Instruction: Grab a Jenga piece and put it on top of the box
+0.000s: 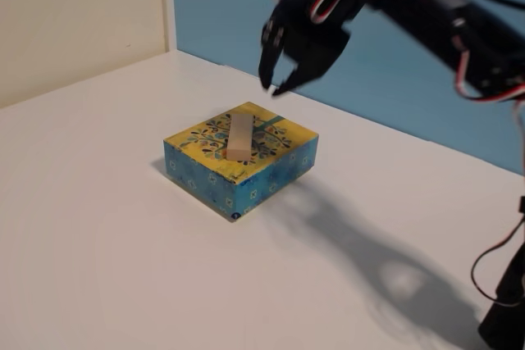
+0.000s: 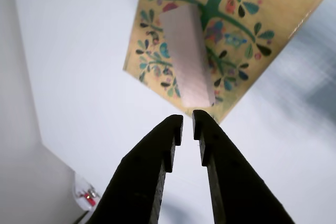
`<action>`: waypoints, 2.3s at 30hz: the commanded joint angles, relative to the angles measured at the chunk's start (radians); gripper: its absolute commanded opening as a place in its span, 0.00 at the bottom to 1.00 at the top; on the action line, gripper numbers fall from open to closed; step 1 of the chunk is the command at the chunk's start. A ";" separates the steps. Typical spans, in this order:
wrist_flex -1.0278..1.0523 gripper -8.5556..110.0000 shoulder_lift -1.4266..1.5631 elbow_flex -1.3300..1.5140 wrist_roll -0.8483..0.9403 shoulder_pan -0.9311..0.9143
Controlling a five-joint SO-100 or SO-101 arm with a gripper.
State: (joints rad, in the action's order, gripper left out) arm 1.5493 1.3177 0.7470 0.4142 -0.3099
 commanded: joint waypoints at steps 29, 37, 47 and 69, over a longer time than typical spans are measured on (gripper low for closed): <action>-0.804 0.07 1.476 1.871 -0.012 -0.011; -0.724 0.07 1.832 2.123 -0.011 -0.020; -0.666 0.07 1.910 2.224 -0.044 -0.052; -0.646 0.09 1.908 2.217 -0.084 -0.080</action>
State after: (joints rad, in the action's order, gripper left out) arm 0.9004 3.2168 2.9759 0.3390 -0.3881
